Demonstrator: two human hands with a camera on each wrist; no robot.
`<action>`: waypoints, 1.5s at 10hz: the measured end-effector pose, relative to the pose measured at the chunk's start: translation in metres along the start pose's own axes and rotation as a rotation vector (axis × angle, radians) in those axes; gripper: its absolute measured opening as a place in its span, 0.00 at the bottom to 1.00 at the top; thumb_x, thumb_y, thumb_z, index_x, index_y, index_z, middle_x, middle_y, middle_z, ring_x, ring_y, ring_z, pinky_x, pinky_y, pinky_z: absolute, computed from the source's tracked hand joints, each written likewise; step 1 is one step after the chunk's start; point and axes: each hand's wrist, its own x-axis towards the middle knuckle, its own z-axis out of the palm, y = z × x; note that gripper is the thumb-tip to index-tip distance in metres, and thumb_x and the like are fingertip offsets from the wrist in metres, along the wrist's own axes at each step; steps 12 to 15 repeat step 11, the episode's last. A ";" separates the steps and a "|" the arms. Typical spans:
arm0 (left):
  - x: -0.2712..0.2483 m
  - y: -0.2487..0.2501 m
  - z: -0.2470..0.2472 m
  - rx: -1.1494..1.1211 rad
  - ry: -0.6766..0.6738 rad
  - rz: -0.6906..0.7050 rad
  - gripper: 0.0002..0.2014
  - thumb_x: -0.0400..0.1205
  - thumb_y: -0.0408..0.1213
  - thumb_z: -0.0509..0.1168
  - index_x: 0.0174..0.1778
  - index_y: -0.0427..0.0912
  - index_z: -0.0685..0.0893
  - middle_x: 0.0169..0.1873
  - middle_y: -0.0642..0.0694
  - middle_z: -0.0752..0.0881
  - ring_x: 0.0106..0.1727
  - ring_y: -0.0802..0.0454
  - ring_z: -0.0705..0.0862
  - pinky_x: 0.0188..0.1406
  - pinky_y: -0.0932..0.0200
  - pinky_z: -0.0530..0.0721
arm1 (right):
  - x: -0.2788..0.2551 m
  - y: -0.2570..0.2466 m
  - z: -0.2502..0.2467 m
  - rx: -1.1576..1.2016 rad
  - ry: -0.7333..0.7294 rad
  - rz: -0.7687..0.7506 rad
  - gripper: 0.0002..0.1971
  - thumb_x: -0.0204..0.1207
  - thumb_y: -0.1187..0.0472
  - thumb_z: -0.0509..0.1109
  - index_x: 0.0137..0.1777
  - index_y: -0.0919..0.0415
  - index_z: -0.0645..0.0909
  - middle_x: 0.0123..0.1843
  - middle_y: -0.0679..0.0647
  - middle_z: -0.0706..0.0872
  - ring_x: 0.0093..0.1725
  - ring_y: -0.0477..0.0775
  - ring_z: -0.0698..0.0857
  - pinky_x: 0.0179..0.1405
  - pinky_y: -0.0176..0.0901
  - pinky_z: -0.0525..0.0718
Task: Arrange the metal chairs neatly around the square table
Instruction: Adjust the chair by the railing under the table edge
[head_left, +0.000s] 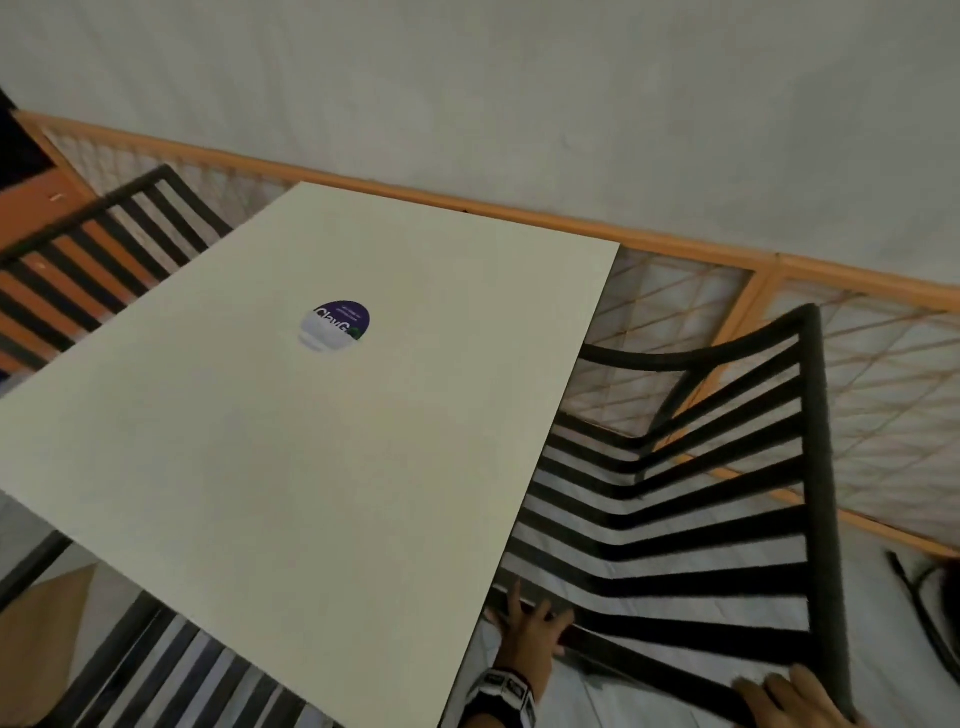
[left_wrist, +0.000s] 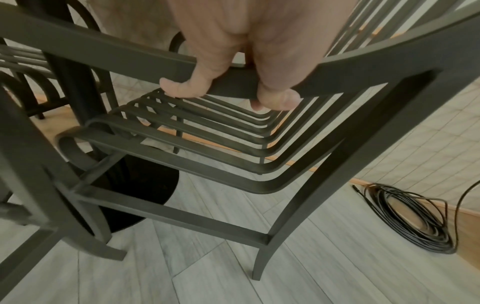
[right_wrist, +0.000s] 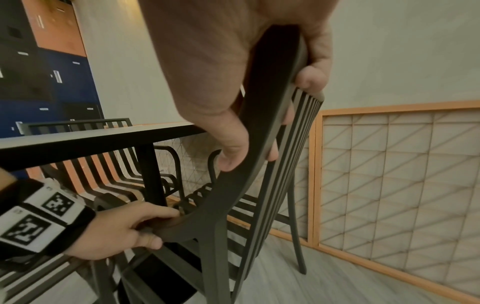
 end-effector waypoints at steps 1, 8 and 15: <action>0.008 -0.008 0.012 -0.015 -0.106 -0.113 0.35 0.49 0.47 0.85 0.51 0.64 0.81 0.49 0.58 0.89 0.62 0.27 0.82 0.44 0.18 0.80 | -0.002 -0.004 0.006 -0.033 -0.079 -0.010 0.20 0.84 0.53 0.53 0.74 0.56 0.64 0.73 0.52 0.70 0.74 0.51 0.67 0.79 0.47 0.57; 0.005 -0.002 -0.001 0.006 -0.049 -0.181 0.32 0.39 0.51 0.86 0.40 0.68 0.85 0.41 0.61 0.89 0.54 0.44 0.89 0.33 0.27 0.84 | 0.006 -0.004 -0.003 0.229 0.149 0.280 0.21 0.42 0.46 0.87 0.37 0.43 0.85 0.38 0.48 0.87 0.50 0.55 0.80 0.37 0.59 0.84; -0.057 -0.011 0.017 -0.132 0.173 -0.049 0.40 0.79 0.29 0.61 0.80 0.59 0.47 0.79 0.60 0.39 0.80 0.60 0.47 0.78 0.34 0.62 | -0.019 -0.032 0.025 0.219 0.338 0.329 0.37 0.16 0.58 0.89 0.36 0.61 0.90 0.45 0.66 0.91 0.45 0.69 0.89 0.74 0.70 0.48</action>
